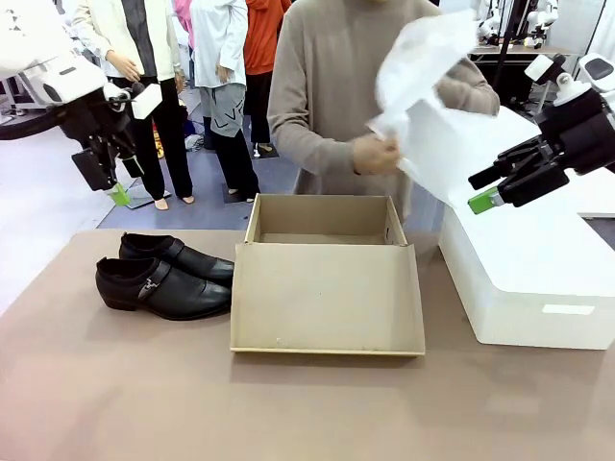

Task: Pack the shoes into the box.
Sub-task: Place one shoe of the Shoes into the Shoes Box.

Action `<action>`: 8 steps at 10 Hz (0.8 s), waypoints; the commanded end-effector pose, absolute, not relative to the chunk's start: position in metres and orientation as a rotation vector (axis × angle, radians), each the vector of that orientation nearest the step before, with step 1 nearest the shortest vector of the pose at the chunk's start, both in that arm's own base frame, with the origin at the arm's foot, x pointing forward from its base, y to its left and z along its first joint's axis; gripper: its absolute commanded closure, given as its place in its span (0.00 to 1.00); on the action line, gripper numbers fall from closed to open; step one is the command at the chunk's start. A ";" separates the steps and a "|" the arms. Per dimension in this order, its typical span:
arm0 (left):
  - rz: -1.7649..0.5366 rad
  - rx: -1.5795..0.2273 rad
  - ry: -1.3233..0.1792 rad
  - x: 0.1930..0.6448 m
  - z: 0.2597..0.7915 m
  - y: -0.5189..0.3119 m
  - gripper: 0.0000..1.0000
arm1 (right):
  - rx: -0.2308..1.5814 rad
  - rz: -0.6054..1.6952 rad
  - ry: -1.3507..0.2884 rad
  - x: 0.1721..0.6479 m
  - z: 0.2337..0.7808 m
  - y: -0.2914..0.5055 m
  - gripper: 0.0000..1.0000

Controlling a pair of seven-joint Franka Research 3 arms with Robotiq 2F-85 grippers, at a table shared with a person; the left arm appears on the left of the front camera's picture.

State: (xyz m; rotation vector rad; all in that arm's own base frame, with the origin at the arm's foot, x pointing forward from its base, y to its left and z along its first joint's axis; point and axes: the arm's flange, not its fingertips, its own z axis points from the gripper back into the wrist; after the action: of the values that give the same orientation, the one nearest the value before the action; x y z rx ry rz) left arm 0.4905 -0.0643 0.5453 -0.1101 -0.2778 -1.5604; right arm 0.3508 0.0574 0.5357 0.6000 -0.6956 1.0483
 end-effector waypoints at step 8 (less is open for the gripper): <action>-1.566 -0.084 -0.237 0.508 0.536 -0.059 0.00 | 0.618 1.071 -0.724 0.356 0.537 0.058 0.00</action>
State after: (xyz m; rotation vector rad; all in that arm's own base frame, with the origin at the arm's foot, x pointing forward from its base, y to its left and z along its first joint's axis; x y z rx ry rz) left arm 0.5120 -0.0629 0.5347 -0.0759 -0.2277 -1.5708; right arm 0.3509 0.0572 0.5357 0.5998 -0.6955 1.0487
